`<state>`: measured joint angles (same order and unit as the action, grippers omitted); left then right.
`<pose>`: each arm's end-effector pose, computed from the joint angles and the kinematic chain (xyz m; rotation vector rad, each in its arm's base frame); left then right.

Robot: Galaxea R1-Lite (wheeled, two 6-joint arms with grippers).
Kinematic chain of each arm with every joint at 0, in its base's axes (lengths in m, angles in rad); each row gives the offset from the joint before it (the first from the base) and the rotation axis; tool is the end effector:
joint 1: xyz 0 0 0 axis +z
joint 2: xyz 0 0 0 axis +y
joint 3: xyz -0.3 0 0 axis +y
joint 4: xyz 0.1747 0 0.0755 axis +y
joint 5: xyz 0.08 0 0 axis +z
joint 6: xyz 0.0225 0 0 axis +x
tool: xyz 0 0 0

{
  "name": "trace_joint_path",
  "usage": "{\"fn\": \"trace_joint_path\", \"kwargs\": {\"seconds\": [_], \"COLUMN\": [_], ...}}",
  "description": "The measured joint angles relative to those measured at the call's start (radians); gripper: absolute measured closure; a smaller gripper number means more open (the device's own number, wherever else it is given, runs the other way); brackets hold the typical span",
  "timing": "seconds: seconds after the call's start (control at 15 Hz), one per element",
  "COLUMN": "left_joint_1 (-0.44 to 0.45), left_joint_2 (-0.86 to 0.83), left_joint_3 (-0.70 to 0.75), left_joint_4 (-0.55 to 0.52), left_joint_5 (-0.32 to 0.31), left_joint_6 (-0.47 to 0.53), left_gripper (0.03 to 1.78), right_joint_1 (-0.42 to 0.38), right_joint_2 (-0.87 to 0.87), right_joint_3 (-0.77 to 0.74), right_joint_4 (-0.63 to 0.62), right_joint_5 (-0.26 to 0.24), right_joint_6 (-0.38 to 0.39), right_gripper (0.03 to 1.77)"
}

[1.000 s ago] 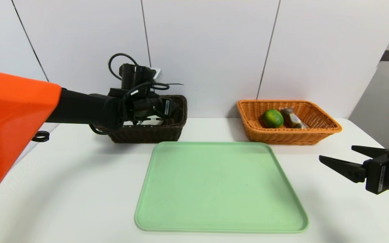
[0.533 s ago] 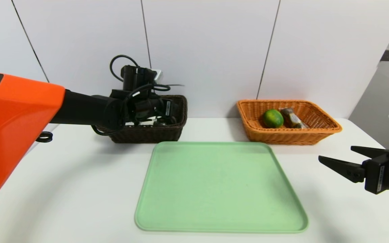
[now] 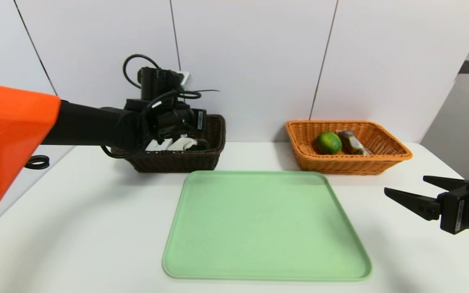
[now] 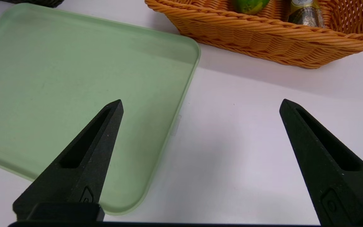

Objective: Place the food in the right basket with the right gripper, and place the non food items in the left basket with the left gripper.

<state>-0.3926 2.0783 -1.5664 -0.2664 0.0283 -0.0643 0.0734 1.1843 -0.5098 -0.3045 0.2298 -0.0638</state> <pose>0.4017 -0.1657 0.2175 -0.0117 0.2529 -0.3545 0.1647 0.0172 0.1909 -0.0336 0.3605 0.3114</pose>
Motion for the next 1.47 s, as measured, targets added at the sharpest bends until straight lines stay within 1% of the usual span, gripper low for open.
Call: {"fn": "trace_joint_path", "kwargs": {"seconds": [0.07,0.13,0.2,0.33,0.4,0.47,0.53,0.67,0.87,1.0,1.2,1.33,1.47], "left_joint_1": [0.0,0.0,0.003,0.015,0.017,0.019,0.021,0.024,0.03,0.06,0.137,0.196,0.252], "left_joint_2": [-0.024,-0.058,-0.095,-0.186,-0.241,-0.306,-0.37,-0.513,-0.739,-0.879,-1.076,-1.21,-1.353], "left_joint_3": [0.004,0.016,0.036,0.122,0.192,0.268,0.332,0.452,0.654,0.796,0.997,1.131,1.249], "left_joint_4": [0.0,-0.001,-0.004,-0.044,-0.075,-0.114,-0.146,-0.179,-0.197,-0.201,-0.205,-0.224,-0.243], "left_joint_5": [0.011,0.042,0.097,0.24,0.289,0.325,0.344,0.363,0.401,0.42,0.425,0.392,0.323], "left_joint_6": [-0.014,-0.031,-0.045,-0.066,-0.074,-0.08,-0.082,-0.077,-0.034,-0.011,0.024,0.066,0.112], "left_gripper": [1.77,1.77,1.77,1.77,1.77,1.77,1.77,1.77,1.77,1.77,1.77,1.77,1.77], "right_joint_1": [0.0,0.0,0.0,0.0,0.0,0.0,0.0,0.0,0.0,0.0,0.001,0.0,-0.01], "right_joint_2": [-0.002,-0.005,-0.01,-0.026,-0.036,-0.046,-0.058,-0.093,-0.174,-0.243,-0.366,-0.453,-0.543], "right_joint_3": [-0.003,-0.014,-0.025,-0.038,-0.04,-0.039,-0.039,-0.036,-0.034,-0.031,-0.025,-0.017,-0.001], "right_joint_4": [0.0,0.0,0.0,0.0,0.002,0.004,0.006,0.017,0.065,0.111,0.216,0.282,0.351], "right_joint_5": [-0.001,-0.003,-0.01,-0.023,-0.024,-0.024,-0.024,-0.031,-0.071,-0.08,-0.083,-0.083,-0.082], "right_joint_6": [0.0,-0.001,-0.001,-0.002,-0.001,-0.001,-0.001,-0.003,-0.004,-0.004,-0.005,-0.006,-0.006], "right_gripper": [0.09,0.09,0.09,0.09,0.09,0.09,0.09,0.09,0.09,0.09,0.09,0.09,0.09]}}
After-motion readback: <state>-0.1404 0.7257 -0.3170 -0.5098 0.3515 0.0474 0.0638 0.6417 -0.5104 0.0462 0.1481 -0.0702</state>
